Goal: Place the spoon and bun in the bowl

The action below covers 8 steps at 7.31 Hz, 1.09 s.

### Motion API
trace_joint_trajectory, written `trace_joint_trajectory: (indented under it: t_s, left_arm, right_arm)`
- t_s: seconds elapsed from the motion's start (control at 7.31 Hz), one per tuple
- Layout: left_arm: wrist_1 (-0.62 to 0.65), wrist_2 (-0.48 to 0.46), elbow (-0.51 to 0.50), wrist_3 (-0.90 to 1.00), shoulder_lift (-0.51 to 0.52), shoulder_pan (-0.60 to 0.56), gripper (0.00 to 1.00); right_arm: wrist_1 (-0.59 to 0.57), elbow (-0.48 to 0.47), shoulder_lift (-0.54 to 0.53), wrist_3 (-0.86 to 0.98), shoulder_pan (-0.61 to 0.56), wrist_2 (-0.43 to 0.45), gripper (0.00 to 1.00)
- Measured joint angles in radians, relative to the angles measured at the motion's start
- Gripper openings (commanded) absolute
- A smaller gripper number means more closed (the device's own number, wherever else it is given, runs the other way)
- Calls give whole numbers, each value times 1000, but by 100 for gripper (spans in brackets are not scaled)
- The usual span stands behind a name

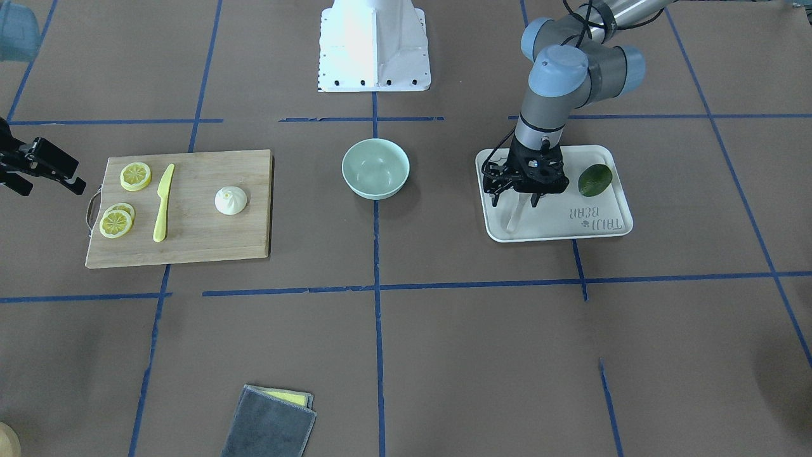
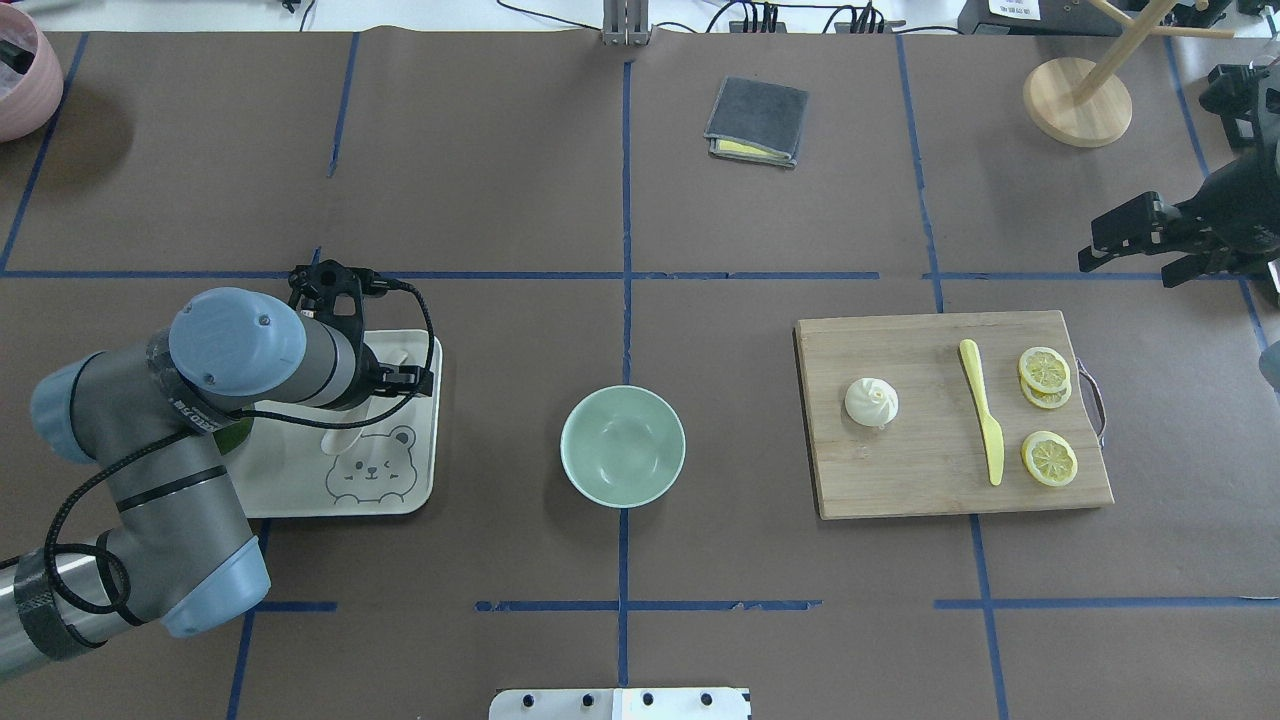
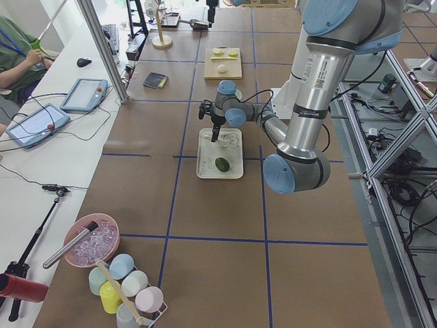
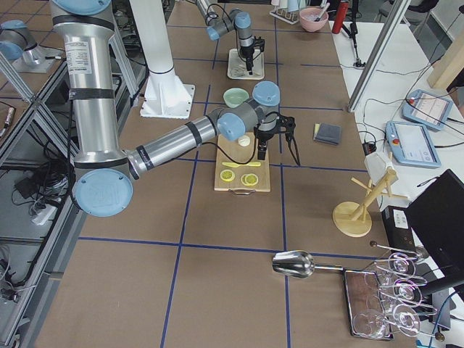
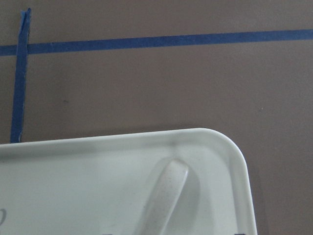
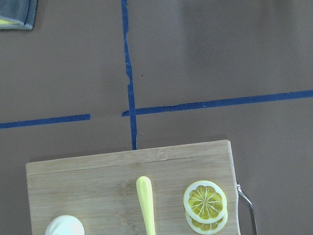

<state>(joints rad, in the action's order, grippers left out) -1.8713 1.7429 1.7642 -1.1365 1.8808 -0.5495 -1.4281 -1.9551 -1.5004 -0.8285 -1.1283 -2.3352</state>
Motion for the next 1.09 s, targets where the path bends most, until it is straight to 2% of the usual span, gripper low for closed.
trace_joint_trajectory:
  t_s: [0.55,0.82,1.09]
  left_arm:
    - [-1,2,-14,2,2,0,58]
    - [-1,4,-19,1,3,0,33]
    - [0,4,-17,1,0,0,11]
  right_arm:
    - [0,-2,5,-15,9,2,100]
    - [0,-2,6,-15,10,2,100]
    - [0,-2,6,-16,10,1,100]
